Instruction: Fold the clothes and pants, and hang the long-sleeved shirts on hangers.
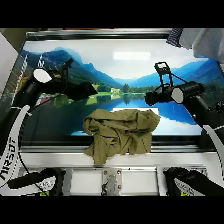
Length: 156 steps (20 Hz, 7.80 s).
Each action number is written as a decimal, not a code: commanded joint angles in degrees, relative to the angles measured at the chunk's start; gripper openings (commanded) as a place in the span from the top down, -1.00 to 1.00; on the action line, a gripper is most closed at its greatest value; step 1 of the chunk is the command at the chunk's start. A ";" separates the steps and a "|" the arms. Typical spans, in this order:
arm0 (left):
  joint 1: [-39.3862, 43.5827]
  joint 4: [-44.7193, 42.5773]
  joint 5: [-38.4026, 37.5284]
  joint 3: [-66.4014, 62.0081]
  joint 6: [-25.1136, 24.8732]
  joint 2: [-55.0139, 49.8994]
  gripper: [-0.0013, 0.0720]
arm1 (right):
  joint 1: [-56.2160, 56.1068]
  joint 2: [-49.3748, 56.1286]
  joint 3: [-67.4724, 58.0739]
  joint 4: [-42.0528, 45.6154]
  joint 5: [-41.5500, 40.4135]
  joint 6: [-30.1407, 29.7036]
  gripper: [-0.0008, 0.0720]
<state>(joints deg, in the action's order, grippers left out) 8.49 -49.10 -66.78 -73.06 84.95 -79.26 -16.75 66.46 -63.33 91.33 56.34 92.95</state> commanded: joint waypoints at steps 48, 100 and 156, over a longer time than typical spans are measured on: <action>7.74 -20.20 -9.22 33.48 10.08 43.36 0.79 | -1.92 -26.21 16.02 -3.65 20.98 -0.52 0.95; 28.89 -48.39 8.07 -6.56 25.03 22.64 0.93 | -0.48 -28.57 -2.10 3.06 12.39 1.40 0.95; 31.30 -39.67 15.93 15.13 29.31 26.53 0.93 | -16.83 -20.04 11.58 20.13 8.31 13.73 0.95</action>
<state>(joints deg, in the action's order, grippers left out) 40.36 -88.64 -47.81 -54.39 114.21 -57.87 -34.81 49.47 -42.96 109.56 54.02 109.06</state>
